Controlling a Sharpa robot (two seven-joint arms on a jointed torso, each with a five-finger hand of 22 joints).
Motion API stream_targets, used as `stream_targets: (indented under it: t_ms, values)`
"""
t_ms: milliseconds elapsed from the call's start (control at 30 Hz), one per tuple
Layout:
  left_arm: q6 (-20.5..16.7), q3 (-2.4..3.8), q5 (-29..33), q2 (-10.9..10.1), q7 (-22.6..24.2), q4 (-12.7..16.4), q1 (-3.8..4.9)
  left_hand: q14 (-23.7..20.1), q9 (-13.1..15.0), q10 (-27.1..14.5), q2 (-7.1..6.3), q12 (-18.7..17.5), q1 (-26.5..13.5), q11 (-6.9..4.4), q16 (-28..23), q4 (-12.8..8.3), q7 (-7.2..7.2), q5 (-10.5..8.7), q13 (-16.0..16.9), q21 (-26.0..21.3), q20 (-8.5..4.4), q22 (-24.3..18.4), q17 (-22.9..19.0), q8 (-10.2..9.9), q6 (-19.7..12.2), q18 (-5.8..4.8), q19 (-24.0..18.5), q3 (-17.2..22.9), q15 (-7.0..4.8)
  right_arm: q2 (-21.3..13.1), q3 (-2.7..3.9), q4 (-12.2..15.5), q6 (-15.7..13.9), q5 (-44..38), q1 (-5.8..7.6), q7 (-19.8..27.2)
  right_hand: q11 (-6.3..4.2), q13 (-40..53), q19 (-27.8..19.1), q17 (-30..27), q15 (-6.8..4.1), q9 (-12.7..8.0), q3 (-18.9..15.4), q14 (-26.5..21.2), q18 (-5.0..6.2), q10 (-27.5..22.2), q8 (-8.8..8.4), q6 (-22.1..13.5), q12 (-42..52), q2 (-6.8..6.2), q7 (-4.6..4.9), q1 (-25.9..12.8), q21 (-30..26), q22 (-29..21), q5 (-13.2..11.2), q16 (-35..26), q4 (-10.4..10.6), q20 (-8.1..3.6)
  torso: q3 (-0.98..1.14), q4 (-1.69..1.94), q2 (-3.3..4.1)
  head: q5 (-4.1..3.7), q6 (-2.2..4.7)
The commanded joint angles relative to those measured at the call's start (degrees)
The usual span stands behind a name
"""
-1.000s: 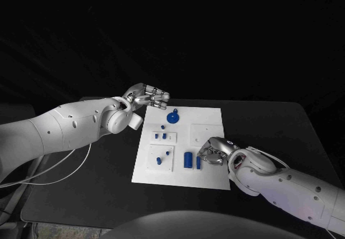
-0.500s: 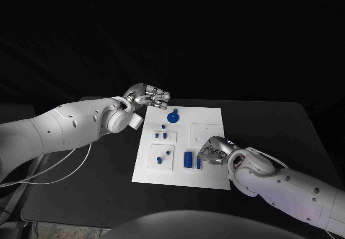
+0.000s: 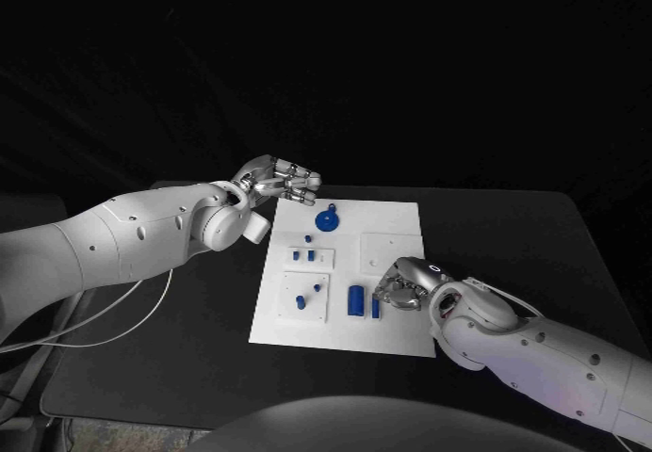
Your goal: Assemble the parts on the task board
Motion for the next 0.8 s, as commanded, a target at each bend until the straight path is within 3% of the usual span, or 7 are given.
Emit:
stream_targets:
  t_ms: [33,467,800]
  values:
    - [0.2,0.04,-0.1,0.1,0.4,0.2,0.05,0.0,0.0,-0.2,0.51,-0.2,0.3,0.10,0.0,0.1,-0.02,-0.20,0.0,-0.3,0.20,-0.1,0.1,-0.1,-0.3,-0.27,0.3,-0.1,0.15,0.2,-0.06,-0.1,-0.5,-3.0,-0.30,-1.1,-0.24,0.1,2.9,0.0,-0.31,0.4,-0.2,0.1,-0.14,0.3,0.29,0.8,0.4,0.30,-0.05,0.9,0.3,0.1,-0.3,0.4,-1.2,-0.32,-0.01,-0.01,0.02,0.01,-0.09]
    - [0.3,0.04,-0.1,0.1,0.4,0.2,0.05,0.0,0.0,-0.2,0.51,-0.2,0.3,0.10,0.0,0.1,-0.02,-0.20,0.0,-0.3,0.20,-0.1,0.1,-0.1,-0.3,-0.27,0.3,-0.1,0.15,0.8,-0.10,-0.5,0.3,-6.4,-0.99,-1.5,-0.38,0.3,2.9,0.0,-0.26,1.3,-1.9,0.2,-0.53,1.0,0.26,2.2,0.5,-0.03,-0.29,1.7,1.0,0.5,-0.4,0.8,-2.7,-0.31,-0.04,0.01,0.01,-0.20,-0.42]
    - [0.3,0.04,-0.1,0.1,0.4,0.1,0.05,0.0,0.0,-0.3,0.43,-0.2,0.3,0.12,0.0,0.3,0.04,-0.25,0.0,-0.2,0.20,-0.1,0.1,-0.1,-0.4,-0.27,0.3,-0.2,0.15,1.1,-0.13,-1.0,-1.2,-7.7,-1.16,-1.3,-0.40,0.7,2.9,-0.1,-0.24,1.4,-3.0,0.1,-0.65,1.3,0.26,2.8,1.0,-0.04,-0.32,2.5,1.2,0.7,-0.5,0.9,-3.0,-0.31,-0.01,0.01,-0.01,-0.16,-0.60]
